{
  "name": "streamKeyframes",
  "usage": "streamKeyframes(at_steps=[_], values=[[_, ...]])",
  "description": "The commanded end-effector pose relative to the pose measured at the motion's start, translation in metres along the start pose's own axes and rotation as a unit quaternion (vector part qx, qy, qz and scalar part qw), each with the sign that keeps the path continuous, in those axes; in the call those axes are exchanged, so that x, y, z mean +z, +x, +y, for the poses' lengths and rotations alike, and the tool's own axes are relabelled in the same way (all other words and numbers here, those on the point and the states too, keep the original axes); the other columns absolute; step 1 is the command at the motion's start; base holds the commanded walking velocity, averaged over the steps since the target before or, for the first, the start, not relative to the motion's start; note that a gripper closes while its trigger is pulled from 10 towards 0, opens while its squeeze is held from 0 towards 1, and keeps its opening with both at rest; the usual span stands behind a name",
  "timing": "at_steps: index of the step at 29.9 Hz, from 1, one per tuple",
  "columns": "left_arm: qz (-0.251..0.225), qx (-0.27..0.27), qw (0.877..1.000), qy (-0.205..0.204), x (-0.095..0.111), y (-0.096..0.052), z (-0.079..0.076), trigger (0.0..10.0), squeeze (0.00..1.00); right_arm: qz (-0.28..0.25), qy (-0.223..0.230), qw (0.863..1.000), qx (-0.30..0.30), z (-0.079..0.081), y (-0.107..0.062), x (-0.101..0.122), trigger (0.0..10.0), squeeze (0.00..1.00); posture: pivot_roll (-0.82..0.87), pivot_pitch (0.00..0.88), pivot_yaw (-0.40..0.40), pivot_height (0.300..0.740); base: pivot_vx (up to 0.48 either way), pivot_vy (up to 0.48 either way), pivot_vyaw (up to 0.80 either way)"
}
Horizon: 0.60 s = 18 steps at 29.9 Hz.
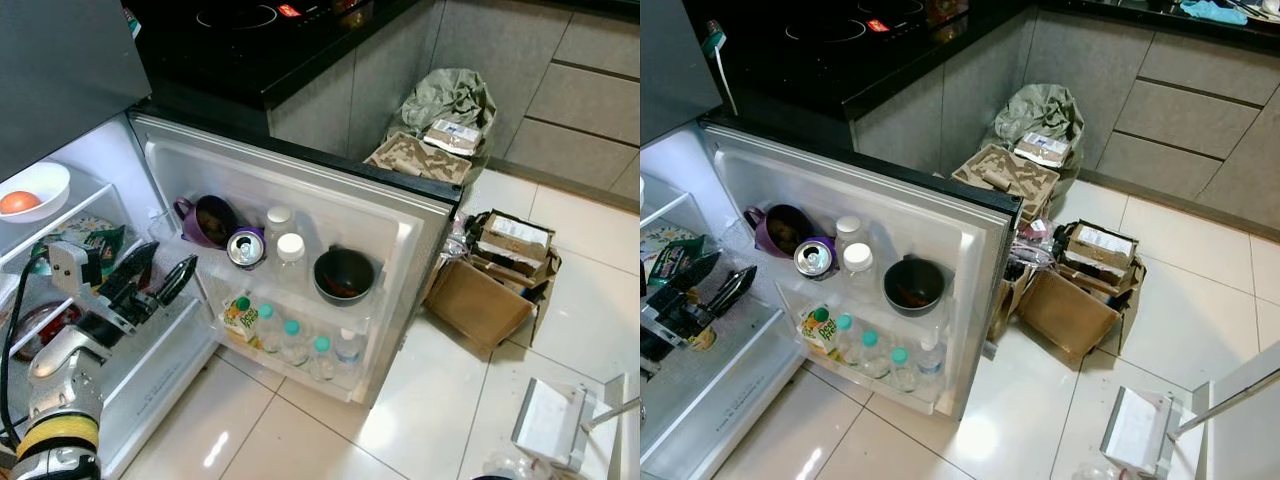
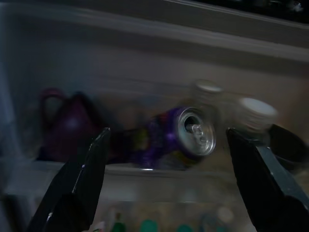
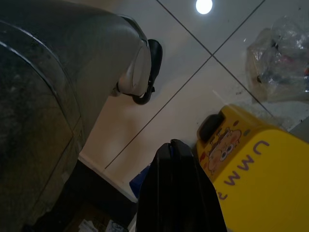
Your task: Restocking fridge
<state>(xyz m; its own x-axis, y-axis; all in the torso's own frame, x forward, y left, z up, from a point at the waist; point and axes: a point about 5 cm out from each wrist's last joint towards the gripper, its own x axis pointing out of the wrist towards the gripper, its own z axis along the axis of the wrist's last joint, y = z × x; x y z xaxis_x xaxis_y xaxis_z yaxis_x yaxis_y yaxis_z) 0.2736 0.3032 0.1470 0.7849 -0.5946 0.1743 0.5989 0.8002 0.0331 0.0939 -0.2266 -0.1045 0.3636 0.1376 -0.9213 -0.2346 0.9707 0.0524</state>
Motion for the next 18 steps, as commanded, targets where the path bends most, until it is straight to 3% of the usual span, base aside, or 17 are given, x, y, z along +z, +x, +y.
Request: streamKeyframes(at_steps=[1, 3, 4, 7, 10, 12, 14, 15, 17, 18], values=[[0.002, -0.061, 0.997, 0.047, 0.029, 0.005, -0.002, 10.0, 0.00, 0.009, 0.004, 1.000, 0.010, 0.007, 0.001, -0.007, 10.0, 0.00, 0.04, 0.085, -0.009, 0.740, 0.000, 0.000, 0.00], [0.013, -0.101, 0.992, 0.073, 0.044, 0.010, -0.005, 10.0, 0.00, 0.010, 0.003, 1.000, 0.012, 0.008, 0.001, -0.008, 10.0, 0.00, 0.04, 0.085, -0.007, 0.740, 0.000, 0.000, 0.00], [0.020, -0.108, 0.989, 0.096, 0.051, 0.013, -0.004, 10.0, 0.00, 0.011, 0.004, 1.000, 0.013, 0.008, 0.001, -0.008, 10.0, 0.00, 0.04, 0.088, -0.005, 0.740, 0.000, 0.000, 0.00], [0.025, -0.112, 0.987, 0.111, 0.056, 0.014, -0.004, 10.0, 0.00, 0.010, 0.004, 1.000, 0.013, 0.009, 0.001, -0.008, 10.0, 0.00, 0.04, 0.088, -0.005, 0.740, 0.000, 0.000, 0.00], [0.055, -0.104, 0.971, 0.207, 0.082, 0.030, 0.007, 10.0, 0.00, 0.010, 0.004, 1.000, 0.013, 0.010, 0.001, -0.008, 10.0, 0.00, 0.04, 0.090, -0.003, 0.740, 0.000, 0.000, 0.00], [0.106, -0.102, 0.952, 0.267, 0.089, 0.035, 0.011, 10.0, 0.00, 0.010, 0.005, 1.000, 0.014, 0.010, 0.001, -0.008, 10.0, 0.00, 0.04, 0.091, -0.002, 0.740, 0.000, 0.000, 0.00], [0.179, -0.103, 0.923, 0.323, 0.086, 0.038, 0.015, 10.0, 0.00, 0.010, 0.005, 1.000, 0.014, 0.010, 0.001, -0.008, 10.0, 0.00, 0.04, 0.091, -0.002, 0.740, 0.000, 0.000, 0.00], [0.179, -0.103, 0.923, 0.323, 0.086, 0.038, 0.015, 10.0, 0.00, 0.010, 0.005, 1.000, 0.014, 0.010, 0.001, -0.008, 10.0, 0.00, 0.04, 0.091, -0.002, 0.740, 0.000, 0.000, 0.00], [0.245, -0.098, 0.890, 0.371, 0.081, 0.043, 0.019, 10.0, 0.00, 0.010, 0.005, 1.000, 0.015, 0.011, 0.002, -0.008, 10.0, 0.00, 0.04, 0.091, 0.004, 0.740, 0.000, 0.000, 0.00], [0.284, -0.084, 0.866, 0.403, 0.077, 0.048, 0.024, 10.0, 0.00, 0.010, 0.005, 1.000, 0.015, 0.012, 0.002, -0.008, 10.0, 0.00, 0.04, 0.090, 0.007, 0.740, 0.000, 0.000, 0.00]])
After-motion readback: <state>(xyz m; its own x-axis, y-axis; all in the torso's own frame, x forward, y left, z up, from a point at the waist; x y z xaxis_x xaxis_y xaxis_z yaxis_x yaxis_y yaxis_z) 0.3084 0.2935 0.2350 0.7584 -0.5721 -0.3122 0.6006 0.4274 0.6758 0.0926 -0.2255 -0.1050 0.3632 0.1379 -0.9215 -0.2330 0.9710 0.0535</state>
